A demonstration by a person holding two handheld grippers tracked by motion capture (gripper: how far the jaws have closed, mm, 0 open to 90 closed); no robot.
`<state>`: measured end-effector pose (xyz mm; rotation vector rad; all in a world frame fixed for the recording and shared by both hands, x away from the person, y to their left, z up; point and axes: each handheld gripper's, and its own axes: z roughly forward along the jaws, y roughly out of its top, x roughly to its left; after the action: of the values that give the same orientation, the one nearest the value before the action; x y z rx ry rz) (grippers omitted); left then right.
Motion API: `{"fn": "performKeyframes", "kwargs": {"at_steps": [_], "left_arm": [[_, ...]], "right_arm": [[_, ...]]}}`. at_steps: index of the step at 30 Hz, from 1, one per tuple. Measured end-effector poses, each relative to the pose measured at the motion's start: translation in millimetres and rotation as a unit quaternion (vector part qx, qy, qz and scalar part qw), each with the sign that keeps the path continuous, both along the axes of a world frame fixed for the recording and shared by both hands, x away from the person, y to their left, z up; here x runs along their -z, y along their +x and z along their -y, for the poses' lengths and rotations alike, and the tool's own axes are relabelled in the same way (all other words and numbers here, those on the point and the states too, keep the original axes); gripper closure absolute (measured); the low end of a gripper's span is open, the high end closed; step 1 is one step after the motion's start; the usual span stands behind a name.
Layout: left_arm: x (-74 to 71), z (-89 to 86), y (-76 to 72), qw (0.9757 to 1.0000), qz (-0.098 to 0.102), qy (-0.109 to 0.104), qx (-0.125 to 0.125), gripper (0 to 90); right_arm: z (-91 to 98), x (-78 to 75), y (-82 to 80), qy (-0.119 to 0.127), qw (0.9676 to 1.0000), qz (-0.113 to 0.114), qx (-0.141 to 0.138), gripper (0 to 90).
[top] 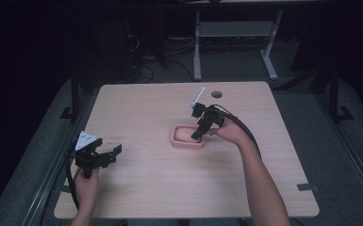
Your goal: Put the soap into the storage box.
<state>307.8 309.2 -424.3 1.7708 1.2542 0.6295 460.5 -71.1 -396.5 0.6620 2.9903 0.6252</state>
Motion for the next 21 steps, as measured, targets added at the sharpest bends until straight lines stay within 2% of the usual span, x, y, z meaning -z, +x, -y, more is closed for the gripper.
{"fn": "performKeyframes", "kwargs": {"at_steps": [11,15,21], "left_arm": [[0.9,-1.3,0.4,1.0000,-0.002,0.002,-0.001,14.2],[0.4,-1.6,0.1,1.0000,-0.002,0.003,0.000,14.2],[-0.2,-1.5,-0.3,1.0000,0.001,0.002,-0.002,14.2]], "right_arm": [[14.3,-0.3,-5.7,0.009,0.9999,0.007,0.009,27.2],[16.8,-0.9,-8.7,0.001,0.9999,0.002,0.010,26.6],[20.0,-5.1,-12.8,0.002,0.9999,0.004,0.010,26.3]]}}
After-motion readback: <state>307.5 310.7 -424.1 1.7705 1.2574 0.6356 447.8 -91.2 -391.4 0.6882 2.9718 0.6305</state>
